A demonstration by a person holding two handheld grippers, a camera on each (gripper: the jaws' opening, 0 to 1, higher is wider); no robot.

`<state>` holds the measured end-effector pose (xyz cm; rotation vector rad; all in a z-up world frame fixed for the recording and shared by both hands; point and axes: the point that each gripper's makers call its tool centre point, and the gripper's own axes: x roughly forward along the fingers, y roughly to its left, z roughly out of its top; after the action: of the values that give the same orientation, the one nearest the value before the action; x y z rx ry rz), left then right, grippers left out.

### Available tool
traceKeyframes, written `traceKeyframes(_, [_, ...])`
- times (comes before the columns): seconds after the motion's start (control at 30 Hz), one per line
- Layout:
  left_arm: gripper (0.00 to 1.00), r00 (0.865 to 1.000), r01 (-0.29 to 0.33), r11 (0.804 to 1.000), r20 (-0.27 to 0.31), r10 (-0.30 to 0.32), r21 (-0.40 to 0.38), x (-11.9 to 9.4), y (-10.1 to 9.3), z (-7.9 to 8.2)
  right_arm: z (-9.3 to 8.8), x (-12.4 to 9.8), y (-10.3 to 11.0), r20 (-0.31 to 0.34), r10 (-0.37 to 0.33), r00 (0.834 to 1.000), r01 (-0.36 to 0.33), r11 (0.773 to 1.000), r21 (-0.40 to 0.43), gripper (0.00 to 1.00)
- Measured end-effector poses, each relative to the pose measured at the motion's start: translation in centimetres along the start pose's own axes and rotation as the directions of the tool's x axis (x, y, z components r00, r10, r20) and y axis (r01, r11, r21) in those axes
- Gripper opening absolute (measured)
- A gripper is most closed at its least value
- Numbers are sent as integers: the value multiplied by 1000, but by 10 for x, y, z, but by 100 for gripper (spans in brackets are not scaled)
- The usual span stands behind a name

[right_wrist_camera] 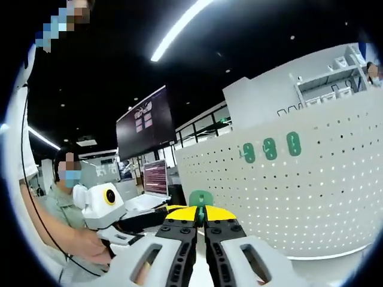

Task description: Insert the hook assembly into the mounting plate slot until the hook locks in place.

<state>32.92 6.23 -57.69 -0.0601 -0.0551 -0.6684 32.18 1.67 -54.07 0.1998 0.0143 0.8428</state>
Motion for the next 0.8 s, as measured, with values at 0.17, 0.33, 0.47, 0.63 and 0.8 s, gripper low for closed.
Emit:
traceKeyframes(0.17, [74, 1000, -1, 1000, -3, 1, 6, 1, -1, -1, 3, -1, -6, -9, -29, 1000, 29, 999, -42, 0])
traceKeyframes(0.33, [75, 1000, -1, 1000, 1, 1, 5, 1, -1, -1, 6, -5, -17, -19, -89, 996, 86, 989, -120, 1])
traceKeyframes(0.47, [76, 1000, 6, 1000, 9, -6, -8, 1, -3, 0, 9, -8, -23, -15, -111, 994, 108, 986, -128, 1])
traceKeyframes(0.63, [76, 1000, 6, 1000, 8, -6, -1, 0, -4, 1, 11, -10, -25, -15, -123, 992, 119, 983, -140, 1])
traceKeyframes(0.8, [75, 1000, 2, 1000, 9, -2, -2, -1, -3, 1, 13, -9, -25, -14, -125, 992, 122, 981, -152, 1])
